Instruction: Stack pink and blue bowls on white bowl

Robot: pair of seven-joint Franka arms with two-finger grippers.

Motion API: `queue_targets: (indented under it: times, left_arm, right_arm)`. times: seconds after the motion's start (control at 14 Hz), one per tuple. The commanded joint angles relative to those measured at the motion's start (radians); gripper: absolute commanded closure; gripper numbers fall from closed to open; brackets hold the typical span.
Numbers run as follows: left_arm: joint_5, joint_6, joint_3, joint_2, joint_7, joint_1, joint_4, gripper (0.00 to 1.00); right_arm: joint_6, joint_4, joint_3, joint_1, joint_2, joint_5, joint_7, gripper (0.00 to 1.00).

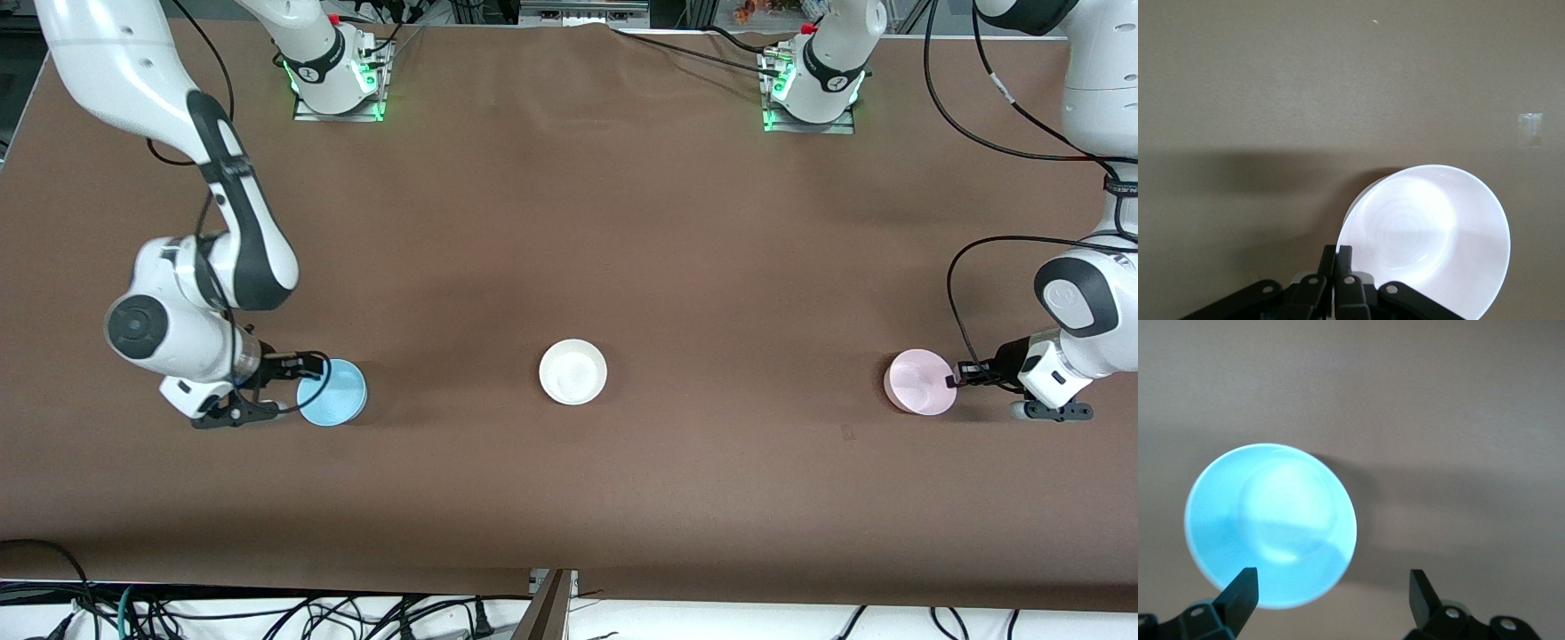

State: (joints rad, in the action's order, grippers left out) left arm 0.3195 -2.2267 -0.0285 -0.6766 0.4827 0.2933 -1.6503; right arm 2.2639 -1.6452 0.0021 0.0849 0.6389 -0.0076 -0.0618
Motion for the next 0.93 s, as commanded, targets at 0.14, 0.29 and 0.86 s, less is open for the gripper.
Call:
queue_targets:
  times: [0.14, 0.29, 0.86]
  left_arm:
    - [0.046, 0.107, 0.079, 0.035, -0.158, -0.1, 0.115, 1.0]
    - [0.035, 0.107, 0.13, 0.042, -0.315, -0.164, 0.154, 1.0]
    - [-0.015, 0.021, 0.209, -0.023, -0.748, -0.491, 0.221, 1.0]
  right_arm:
    - [0.06, 0.025, 0.004, -0.002, 0.056, 0.015, -0.016, 0.21]
    - [0.06, 0.025, 0.004, -0.004, 0.07, 0.017, -0.013, 0.41]
    - [-0.114, 0.147, 0.012, -0.002, 0.042, 0.015, -0.023, 1.0]
